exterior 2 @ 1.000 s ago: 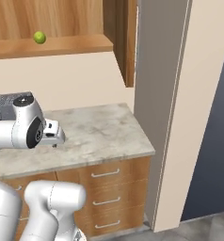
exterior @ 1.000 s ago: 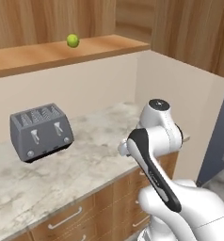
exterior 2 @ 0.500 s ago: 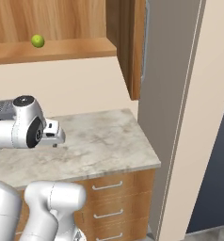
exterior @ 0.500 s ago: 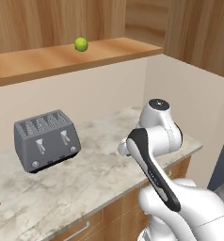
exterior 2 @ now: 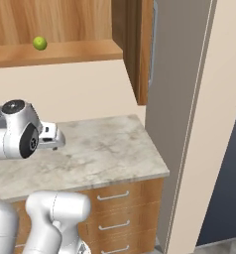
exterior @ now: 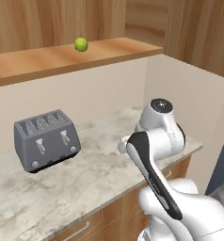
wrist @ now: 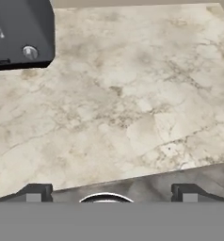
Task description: Pick the pears from the cabinet and place them in one bowl. Pick the potato from the sink and place it in the other bowl.
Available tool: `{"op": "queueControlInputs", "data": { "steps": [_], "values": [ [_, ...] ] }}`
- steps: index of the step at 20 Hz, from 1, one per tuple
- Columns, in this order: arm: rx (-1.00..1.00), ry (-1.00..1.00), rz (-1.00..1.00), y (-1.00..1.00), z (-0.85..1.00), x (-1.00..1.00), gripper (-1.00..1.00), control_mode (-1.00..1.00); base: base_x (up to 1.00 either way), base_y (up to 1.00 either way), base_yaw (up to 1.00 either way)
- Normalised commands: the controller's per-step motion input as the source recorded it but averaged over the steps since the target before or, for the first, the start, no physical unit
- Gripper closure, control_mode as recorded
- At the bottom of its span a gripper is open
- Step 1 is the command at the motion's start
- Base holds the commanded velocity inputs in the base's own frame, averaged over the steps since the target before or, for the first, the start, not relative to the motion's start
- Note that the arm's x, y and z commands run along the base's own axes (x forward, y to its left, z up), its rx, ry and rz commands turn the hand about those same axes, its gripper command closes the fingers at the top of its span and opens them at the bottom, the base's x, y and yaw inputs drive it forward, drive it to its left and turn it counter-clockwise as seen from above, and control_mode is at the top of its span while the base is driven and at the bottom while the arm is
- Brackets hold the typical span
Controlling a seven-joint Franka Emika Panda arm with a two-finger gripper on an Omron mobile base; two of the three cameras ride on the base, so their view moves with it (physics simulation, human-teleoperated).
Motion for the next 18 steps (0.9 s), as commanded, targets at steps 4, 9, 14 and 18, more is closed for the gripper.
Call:
{"op": "queueControlInputs", "data": {
  "steps": [4, 9, 14, 18],
  "values": [
    [0.06, -0.26, 0.03, 0.08, 0.83, -0.09, -1.0, -1.0, 0.0, 0.0, 0.0],
    [0.16, 0.03, 0.05, 0.1, 0.92, -0.16, -1.0, -1.0, 0.0, 0.0, 0.0],
    [0.1, 0.04, 0.0, 0.07, 0.94, -0.3, -1.0, -1.0, 0.0, 0.0, 0.0],
    [0.0, -0.02, 0.0, 0.13, 0.89, -0.38, -1.0, -1.0, 0.0, 0.0, 0.0]
  ]
}}
